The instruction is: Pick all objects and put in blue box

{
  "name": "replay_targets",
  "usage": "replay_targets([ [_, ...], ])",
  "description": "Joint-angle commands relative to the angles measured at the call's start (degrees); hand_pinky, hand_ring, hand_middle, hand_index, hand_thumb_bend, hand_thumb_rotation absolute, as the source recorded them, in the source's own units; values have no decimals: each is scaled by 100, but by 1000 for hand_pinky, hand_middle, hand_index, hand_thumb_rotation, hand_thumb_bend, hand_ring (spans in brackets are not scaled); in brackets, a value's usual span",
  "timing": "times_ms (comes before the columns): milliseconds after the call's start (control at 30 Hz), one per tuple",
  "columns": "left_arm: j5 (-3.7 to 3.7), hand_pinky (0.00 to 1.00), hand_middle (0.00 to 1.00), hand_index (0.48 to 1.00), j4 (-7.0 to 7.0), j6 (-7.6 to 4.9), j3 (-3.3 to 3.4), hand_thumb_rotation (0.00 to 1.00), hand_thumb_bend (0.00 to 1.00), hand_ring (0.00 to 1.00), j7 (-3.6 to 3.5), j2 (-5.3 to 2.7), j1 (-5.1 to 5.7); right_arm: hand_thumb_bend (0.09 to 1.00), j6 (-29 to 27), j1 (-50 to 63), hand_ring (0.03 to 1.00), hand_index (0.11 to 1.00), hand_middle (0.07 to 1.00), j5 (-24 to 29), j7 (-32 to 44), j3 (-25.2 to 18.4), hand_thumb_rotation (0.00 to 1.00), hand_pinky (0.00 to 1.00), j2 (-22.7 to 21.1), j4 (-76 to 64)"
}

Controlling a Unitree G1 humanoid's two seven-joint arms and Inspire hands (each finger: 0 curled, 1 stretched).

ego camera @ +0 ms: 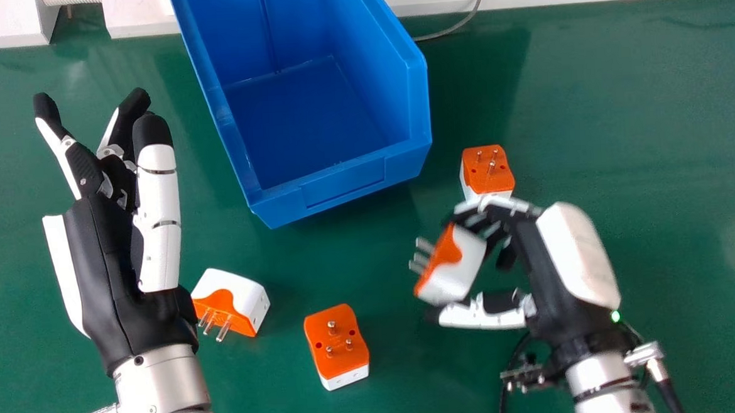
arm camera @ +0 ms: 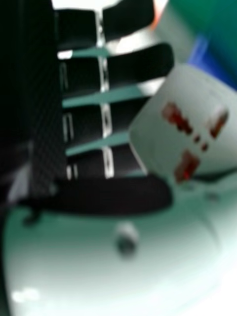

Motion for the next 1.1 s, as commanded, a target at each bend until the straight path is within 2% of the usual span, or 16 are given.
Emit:
replay_targets([
  [0, -1, 834, 861, 840, -153, -74, -29, 684, 535, 867, 4, -319, 17, 493, -197, 36, 422, 541, 510, 40, -121, -76, 0, 318, 119, -566],
  [100, -24, 832, 857, 837, -132, -69, -16, 683, 538, 864, -8, -312, -8, 496, -331, -4, 419, 531, 506, 20, -70, -73, 0, 342, 176, -821],
  [267, -27, 841, 866, 842, -104, -63, 0, 692, 537, 871, -11, -308, -52, 498, -124, -216, 426, 516, 505, -225, 120, 28, 0, 340, 380, -1244],
  [400, 31, 839, 864, 841, -36, -116, 23, 694, 538, 869, -24, -269, -97, 498, -217, -745, 428, 515, 507, -392, 48, 118, 0, 339, 506, -974],
  [500, 84, 837, 864, 839, -23, -100, 28, 702, 532, 868, 4, -275, -135, 497, -177, -1313, 425, 520, 506, -514, -60, 190, 0, 335, 659, -504],
  [633, 98, 837, 864, 839, 28, -131, 60, 702, 532, 868, 4, -261, -184, 497, -64, -2000, 425, 520, 506, -675, -256, 274, 0, 335, 861, 184],
  [833, 48, 838, 864, 838, 92, -150, 92, 705, 529, 869, -27, -270, -290, 498, -86, -3019, 423, 521, 504, -1003, -794, 412, 0, 337, 850, 1461],
  [967, 22, 842, 866, 839, 96, -97, 114, 709, 538, 871, -13, -295, -359, 498, -57, -3671, 426, 522, 496, -1089, -1128, 501, 0, 341, 861, 2422],
  [1067, -12, 832, 864, 838, 117, -114, 120, 712, 559, 869, -36, -287, -397, 502, 97, -4020, 444, 491, 499, -1158, -1343, 579, 0, 376, 901, 2985],
])
